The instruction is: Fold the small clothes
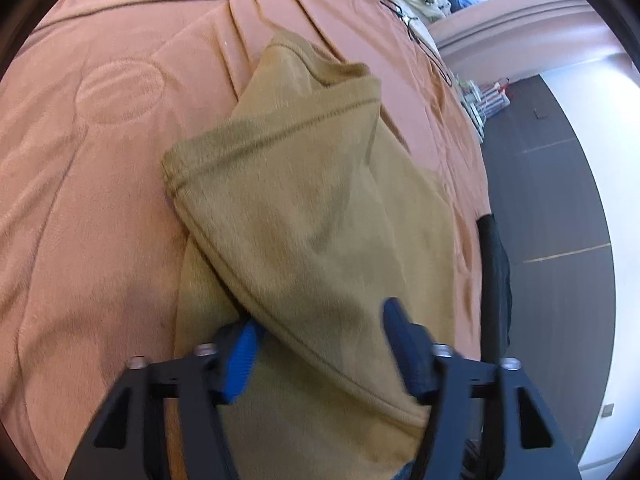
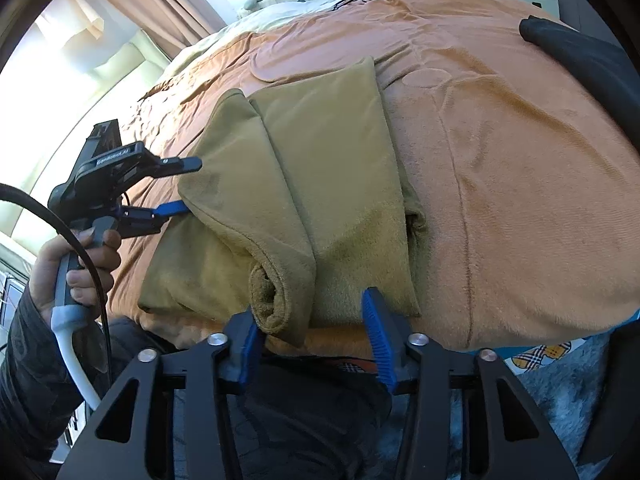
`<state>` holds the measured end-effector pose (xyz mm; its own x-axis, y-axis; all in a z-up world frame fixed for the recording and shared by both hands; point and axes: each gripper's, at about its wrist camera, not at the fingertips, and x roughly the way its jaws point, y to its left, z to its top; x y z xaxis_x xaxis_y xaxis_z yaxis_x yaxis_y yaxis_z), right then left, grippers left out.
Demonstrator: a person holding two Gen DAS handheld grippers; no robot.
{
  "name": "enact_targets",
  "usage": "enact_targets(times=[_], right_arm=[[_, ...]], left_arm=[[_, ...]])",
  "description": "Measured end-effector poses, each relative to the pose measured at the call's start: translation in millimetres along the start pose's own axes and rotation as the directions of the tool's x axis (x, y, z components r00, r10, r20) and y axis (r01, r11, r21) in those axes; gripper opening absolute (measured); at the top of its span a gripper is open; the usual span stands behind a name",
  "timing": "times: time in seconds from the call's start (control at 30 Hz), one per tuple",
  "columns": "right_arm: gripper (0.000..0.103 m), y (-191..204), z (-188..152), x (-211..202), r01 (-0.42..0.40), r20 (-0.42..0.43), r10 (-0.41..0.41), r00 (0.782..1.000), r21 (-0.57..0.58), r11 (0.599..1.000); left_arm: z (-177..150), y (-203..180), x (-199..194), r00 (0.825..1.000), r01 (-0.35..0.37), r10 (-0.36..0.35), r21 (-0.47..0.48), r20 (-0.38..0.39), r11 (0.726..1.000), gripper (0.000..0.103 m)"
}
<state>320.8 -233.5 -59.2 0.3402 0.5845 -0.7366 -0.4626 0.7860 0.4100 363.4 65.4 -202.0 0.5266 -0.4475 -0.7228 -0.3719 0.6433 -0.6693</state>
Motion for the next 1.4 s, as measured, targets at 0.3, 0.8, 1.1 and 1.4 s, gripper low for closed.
enact_targets(times=[0.3, 0.8, 1.1, 1.4], right_arm=[[0.015, -6, -2, 1, -0.012, 0.010, 0.012, 1.000, 0.028, 1.000], [0.006, -29, -8, -8, -0.066, 0.060, 0.062, 0.996, 0.067, 0.996], [0.006, -41, -9, -9, -0.094, 0.074, 0.087, 0.993, 0.093, 0.991], [0.005, -48, -12, -11, -0.107, 0.078, 0.099, 0.992, 0.104, 0.989]], left_arm=[[6, -40, -15, 0.997, 0.049, -0.055, 0.106, 0.054, 0.993, 0.011], [36, -113, 8, 0.996, 0.070, -0.082, 0.222, 0.043, 0.972, 0.009], [45, -139, 35, 0.998, 0.057, -0.063, 0.260, 0.014, 0.964, 0.009], [49, -150, 58, 0.999, 0.051, -0.046, 0.283, -0.025, 0.958, 0.009]])
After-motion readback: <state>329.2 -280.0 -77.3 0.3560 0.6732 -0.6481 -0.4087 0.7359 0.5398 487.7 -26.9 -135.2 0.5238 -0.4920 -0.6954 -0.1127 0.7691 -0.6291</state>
